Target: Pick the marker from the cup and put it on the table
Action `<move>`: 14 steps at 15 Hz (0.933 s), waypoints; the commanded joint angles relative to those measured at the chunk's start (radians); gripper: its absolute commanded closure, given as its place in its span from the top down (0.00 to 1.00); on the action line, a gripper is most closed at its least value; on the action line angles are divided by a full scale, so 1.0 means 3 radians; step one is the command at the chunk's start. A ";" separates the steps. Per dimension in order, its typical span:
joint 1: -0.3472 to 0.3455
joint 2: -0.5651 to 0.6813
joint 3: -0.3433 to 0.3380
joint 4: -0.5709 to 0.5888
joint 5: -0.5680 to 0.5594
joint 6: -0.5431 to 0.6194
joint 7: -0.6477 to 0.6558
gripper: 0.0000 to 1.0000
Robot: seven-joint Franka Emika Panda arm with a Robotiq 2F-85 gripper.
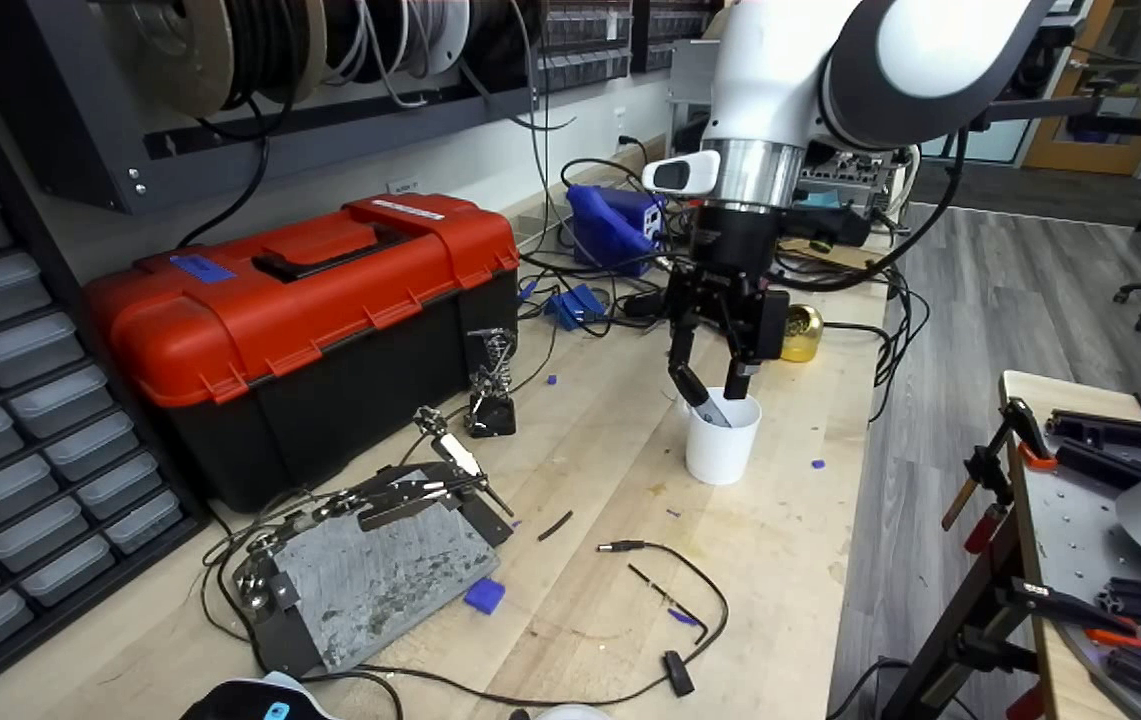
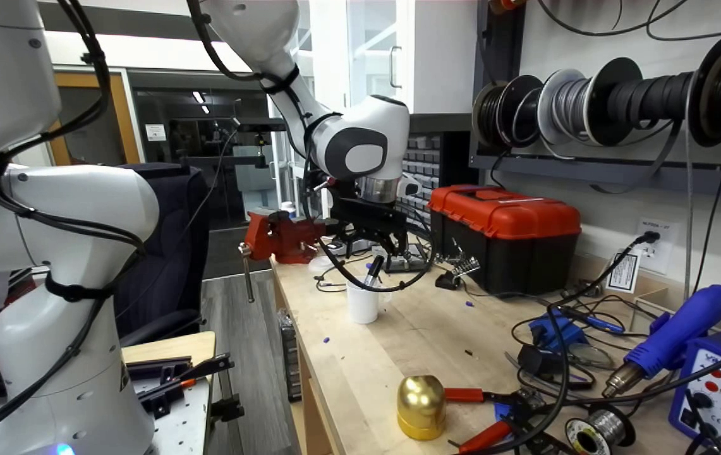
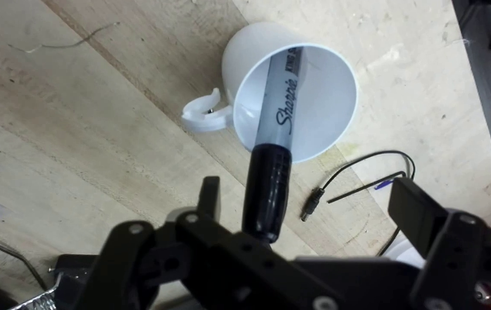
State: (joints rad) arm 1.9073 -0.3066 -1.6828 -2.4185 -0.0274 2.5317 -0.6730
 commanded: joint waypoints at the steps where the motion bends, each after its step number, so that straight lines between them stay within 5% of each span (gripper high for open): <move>1: 0.0295 -0.0129 -0.0289 0.0021 -0.0080 0.0166 -0.0073 1.00; 3: 0.0419 -0.0168 -0.0407 0.0034 -0.0088 0.0218 -0.0099 1.00; 4: 0.0477 -0.0178 -0.0462 0.0042 -0.0094 0.0239 -0.0102 0.75; 14: 0.0777 -0.0215 -0.0742 0.0144 -0.0194 0.0254 -0.0145 0.15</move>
State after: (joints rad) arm 2.1039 -0.3365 -1.8718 -2.3971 -0.0610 2.5923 -0.7021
